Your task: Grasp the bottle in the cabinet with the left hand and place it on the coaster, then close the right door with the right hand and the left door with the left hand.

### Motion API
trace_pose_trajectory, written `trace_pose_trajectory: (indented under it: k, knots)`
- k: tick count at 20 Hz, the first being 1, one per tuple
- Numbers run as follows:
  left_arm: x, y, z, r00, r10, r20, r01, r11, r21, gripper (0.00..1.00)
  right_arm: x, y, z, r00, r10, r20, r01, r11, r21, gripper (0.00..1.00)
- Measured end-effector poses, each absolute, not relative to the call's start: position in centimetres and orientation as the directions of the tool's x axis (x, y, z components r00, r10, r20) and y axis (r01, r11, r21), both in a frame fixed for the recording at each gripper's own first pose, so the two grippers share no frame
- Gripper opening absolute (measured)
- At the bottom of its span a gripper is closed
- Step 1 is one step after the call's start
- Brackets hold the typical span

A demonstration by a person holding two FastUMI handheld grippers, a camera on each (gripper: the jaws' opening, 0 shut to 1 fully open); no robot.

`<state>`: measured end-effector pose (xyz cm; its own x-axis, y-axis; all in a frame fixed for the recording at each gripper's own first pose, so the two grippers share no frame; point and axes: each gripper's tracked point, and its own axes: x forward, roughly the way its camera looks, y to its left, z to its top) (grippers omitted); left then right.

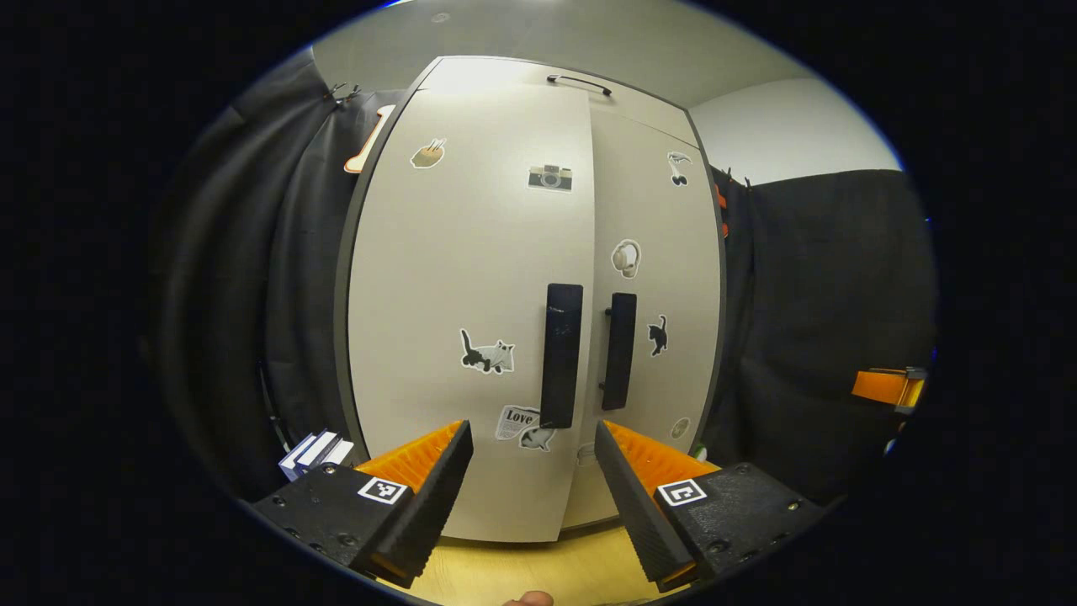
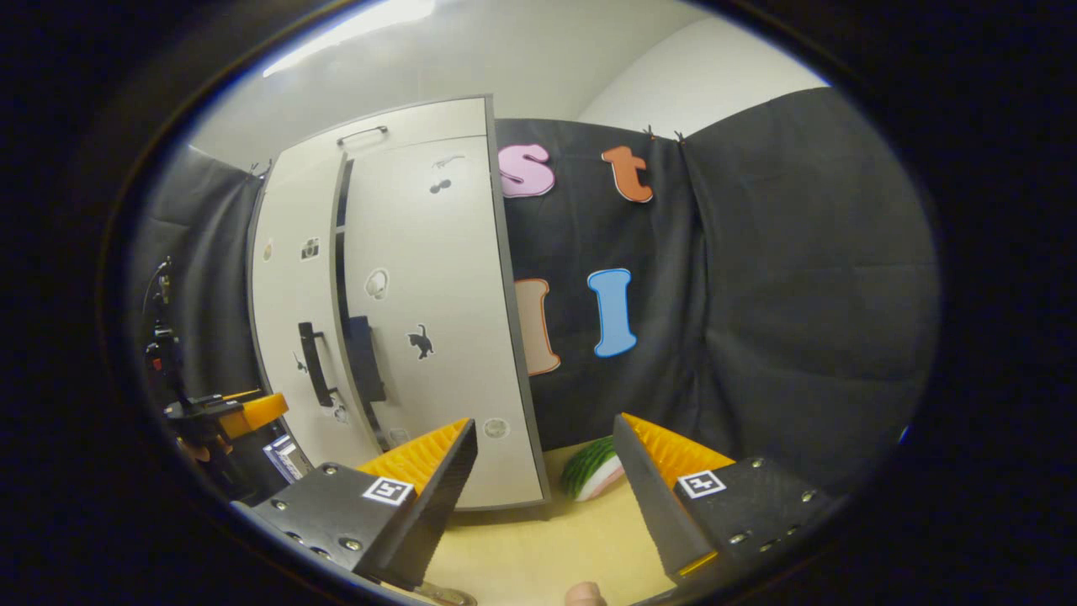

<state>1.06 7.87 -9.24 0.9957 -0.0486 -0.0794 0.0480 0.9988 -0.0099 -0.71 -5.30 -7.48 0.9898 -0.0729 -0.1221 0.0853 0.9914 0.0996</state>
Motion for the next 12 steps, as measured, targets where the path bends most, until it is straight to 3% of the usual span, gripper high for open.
trace_pose_trajectory:
  k: [12]
  knots:
    - [1.06, 8.21, -8.96, 0.997, -0.028, -0.073, 0.028, 1.0, -0.005, 0.92, -0.15, -4.93, -7.74, 0.99, -0.059, -0.126, 0.072, 0.992, 0.104, 0.98]
